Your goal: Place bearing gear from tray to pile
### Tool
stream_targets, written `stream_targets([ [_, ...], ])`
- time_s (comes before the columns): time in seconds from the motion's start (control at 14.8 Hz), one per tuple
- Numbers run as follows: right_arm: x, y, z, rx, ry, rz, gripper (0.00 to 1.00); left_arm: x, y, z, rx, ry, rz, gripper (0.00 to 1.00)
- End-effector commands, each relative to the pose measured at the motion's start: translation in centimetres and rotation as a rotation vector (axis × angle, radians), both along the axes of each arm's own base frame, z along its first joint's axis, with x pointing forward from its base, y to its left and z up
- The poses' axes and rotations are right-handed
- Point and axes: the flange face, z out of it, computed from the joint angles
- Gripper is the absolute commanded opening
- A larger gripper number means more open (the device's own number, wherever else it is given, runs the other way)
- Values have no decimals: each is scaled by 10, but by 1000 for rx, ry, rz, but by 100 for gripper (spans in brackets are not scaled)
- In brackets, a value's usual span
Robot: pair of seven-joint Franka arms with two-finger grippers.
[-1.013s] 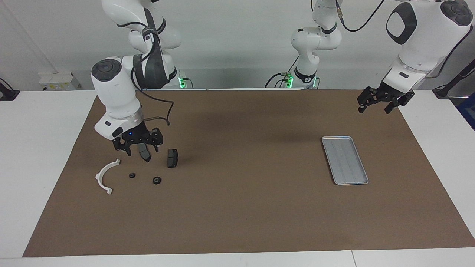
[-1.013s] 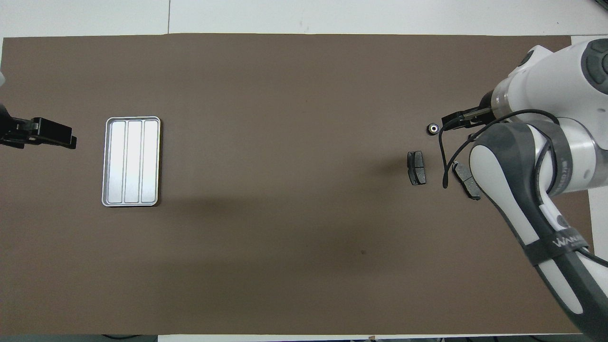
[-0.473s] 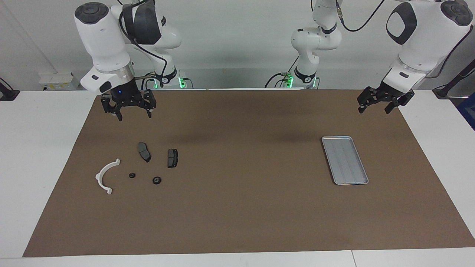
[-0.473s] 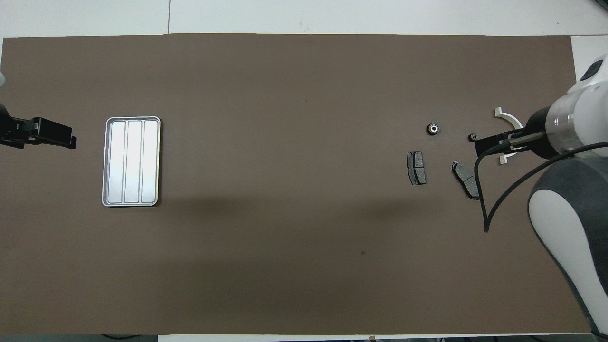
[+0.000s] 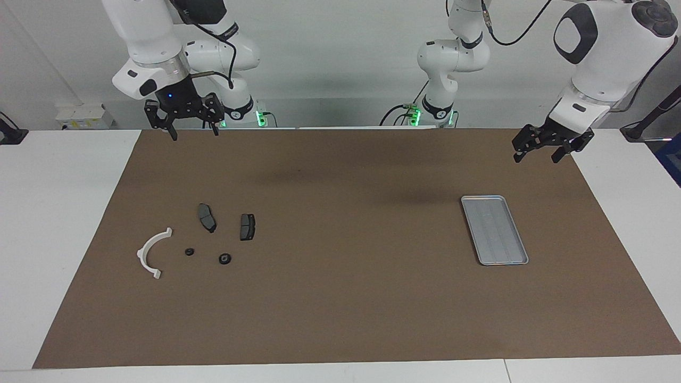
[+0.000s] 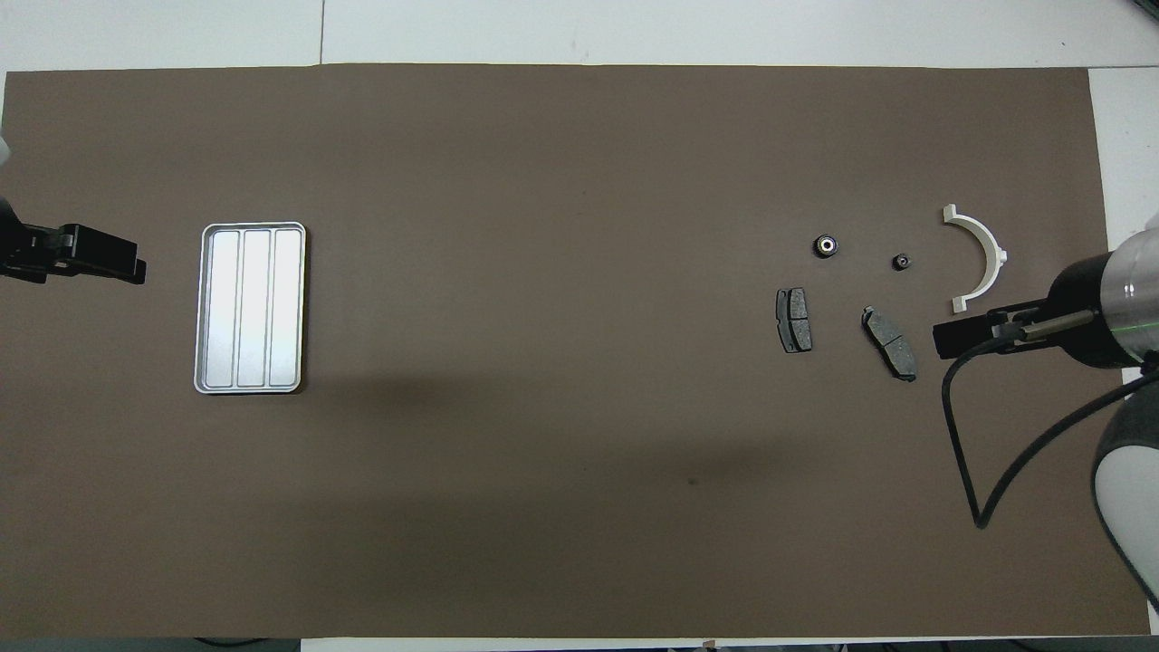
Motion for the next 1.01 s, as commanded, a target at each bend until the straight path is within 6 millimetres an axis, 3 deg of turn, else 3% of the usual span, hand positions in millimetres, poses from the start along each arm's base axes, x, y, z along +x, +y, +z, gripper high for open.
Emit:
stream_targets([
  [0.0,-2,2,-6,25,28,-2,100,-9,0,2,7,-1,-5,100],
  [0.27,4,-2,-9,24,14,-9,100,-9,0,2,7,-1,-5,100],
  [0.41,18,-8,-24,21,35,-25,100,-9,0,2,7,-1,-5,100],
  [0.95,18,-2,-10,17,13,-17,100,-9,0,2,7,-1,-5,100],
])
